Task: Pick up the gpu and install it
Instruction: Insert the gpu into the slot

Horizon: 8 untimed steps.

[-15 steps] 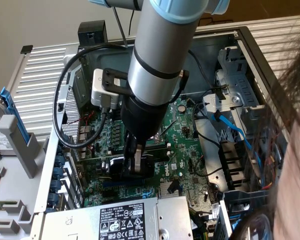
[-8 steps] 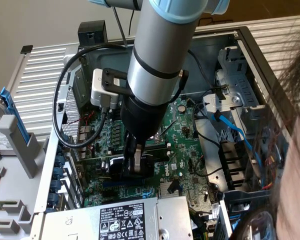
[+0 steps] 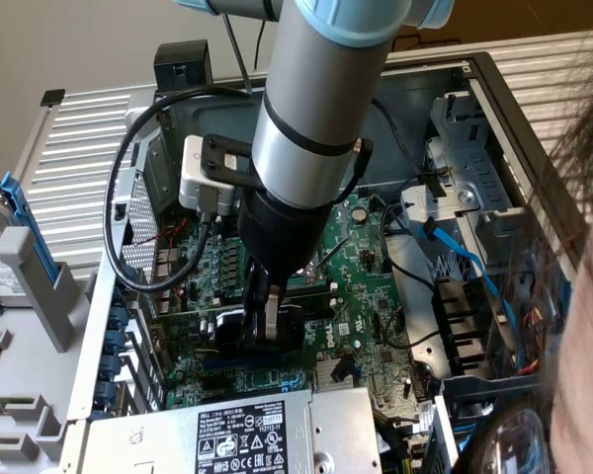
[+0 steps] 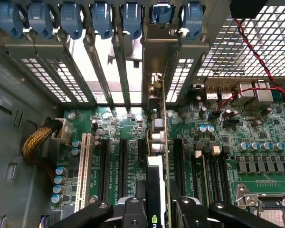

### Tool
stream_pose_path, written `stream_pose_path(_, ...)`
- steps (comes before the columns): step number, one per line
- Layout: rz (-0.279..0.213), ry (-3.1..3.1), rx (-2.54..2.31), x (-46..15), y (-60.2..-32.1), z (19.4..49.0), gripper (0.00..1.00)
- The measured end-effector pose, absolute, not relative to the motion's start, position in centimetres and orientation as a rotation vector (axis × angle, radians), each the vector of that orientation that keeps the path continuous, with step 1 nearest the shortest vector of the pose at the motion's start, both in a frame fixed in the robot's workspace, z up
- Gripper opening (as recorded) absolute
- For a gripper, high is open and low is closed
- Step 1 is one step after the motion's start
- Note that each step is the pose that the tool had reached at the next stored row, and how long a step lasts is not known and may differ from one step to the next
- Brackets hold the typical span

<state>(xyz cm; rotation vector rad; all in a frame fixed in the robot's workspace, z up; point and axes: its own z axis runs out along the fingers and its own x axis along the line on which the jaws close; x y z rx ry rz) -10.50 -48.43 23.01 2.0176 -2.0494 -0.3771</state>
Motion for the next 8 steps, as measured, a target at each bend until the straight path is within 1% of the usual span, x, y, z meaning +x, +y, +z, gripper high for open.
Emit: stream_pose_path(8, -0.375, -2.054, 2.025, -11.01, -48.41, 22.79, 0.29)
